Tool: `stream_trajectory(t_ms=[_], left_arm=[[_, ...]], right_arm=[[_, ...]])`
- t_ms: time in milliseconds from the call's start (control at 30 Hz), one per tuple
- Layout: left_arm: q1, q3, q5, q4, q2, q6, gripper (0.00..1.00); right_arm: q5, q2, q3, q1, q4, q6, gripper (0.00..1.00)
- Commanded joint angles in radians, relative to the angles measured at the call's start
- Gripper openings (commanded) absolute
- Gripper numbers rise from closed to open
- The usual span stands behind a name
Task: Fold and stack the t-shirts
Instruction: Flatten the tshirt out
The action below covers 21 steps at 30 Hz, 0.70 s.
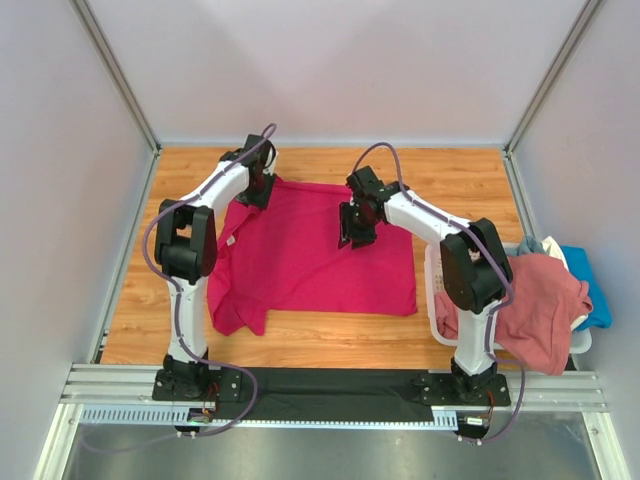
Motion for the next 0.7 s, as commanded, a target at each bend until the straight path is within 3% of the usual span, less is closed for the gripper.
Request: stream_trajectory(t_ms=[0,200,300,333,400,667], left_arm=[[-0.005,0.039,-0.029,-0.027,0.039,-0.017,0.49],[-0.003,0.07,-0.067,-0.046,0.086,-0.009,0.38],[-0.003,0.065,-0.107,-0.029,0.073,-0.008,0.19],[-0.003,0.059,-0.124,-0.023,0.069,-0.008,0.09],[0.0,0.057,-0.191,-0.009,0.055,-0.002,0.01],[0.136,0.076,-0.364,0.034,0.049,0.028,0.0]], right_arm=[[-0.028,-0.001,0.002,0.01,0.053,0.021,0.42],[-0.035,0.004,0.006,0.01,0.047,0.007,0.42],[-0.038,0.006,0.001,0.01,0.048,0.007,0.41],[-0.043,0.007,-0.001,0.01,0.047,0.005,0.41],[-0.047,0.012,-0.004,0.01,0.048,0.005,0.41],[-0.066,0.033,0.019,0.013,0.018,-0.009,0.4]])
